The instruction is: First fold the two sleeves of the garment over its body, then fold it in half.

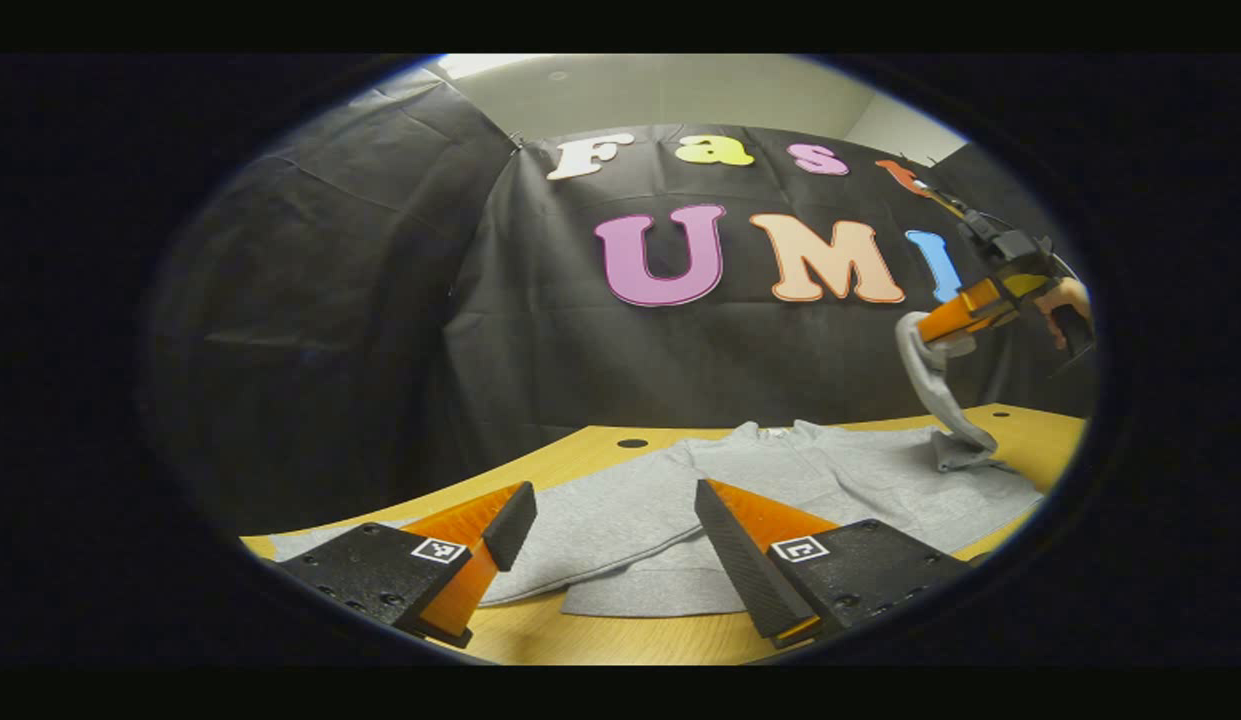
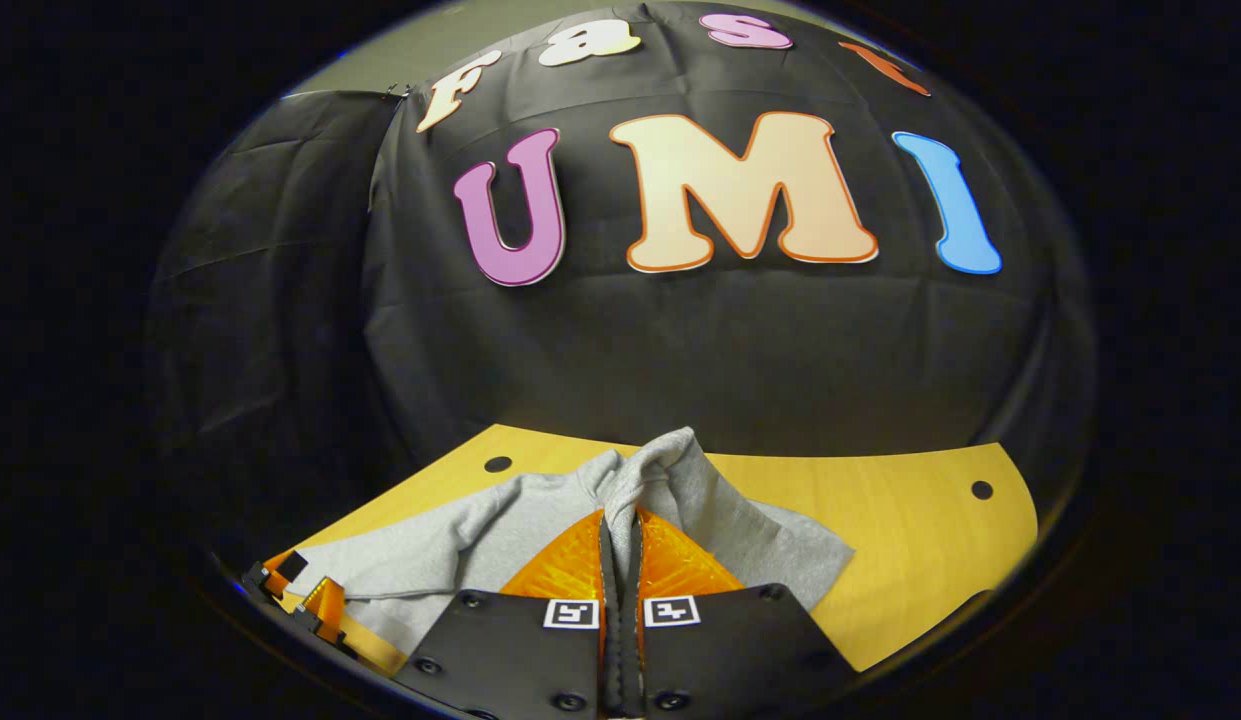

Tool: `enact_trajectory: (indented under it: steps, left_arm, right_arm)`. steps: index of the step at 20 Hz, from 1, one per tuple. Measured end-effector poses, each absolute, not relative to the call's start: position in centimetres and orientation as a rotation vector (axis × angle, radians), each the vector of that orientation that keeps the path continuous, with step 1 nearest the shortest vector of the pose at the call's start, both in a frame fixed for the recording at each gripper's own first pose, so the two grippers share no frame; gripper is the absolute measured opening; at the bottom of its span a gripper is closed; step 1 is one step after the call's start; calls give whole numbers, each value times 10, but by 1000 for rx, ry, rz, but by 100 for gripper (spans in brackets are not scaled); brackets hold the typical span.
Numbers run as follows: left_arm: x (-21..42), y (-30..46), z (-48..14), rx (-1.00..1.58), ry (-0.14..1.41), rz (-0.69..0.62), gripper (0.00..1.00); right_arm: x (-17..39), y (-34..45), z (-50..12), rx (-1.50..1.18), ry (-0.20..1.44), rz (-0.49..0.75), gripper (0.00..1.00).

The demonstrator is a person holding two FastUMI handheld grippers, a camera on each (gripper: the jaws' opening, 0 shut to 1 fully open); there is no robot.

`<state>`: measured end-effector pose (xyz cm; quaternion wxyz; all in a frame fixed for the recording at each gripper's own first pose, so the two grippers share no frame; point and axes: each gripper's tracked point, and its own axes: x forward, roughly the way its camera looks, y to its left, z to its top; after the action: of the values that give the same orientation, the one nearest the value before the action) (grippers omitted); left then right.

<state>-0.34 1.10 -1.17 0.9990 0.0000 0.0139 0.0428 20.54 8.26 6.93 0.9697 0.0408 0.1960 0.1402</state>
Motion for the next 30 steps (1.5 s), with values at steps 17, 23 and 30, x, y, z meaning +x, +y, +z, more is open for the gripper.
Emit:
enact_trajectory:
  steps: [17, 23, 30]
  left_arm:
    - [-3, 11, -11, 0, 27, 85, 94]
    - [-3, 11, -12, 0, 27, 85, 94]
    - [-3, 11, -11, 0, 27, 85, 94]
  right_arm:
    - [261, 250, -56, 321, 554, 433, 2]
    - [256, 263, -76, 343, 585, 442, 5]
    - [248, 285, -79, 392, 604, 527, 93]
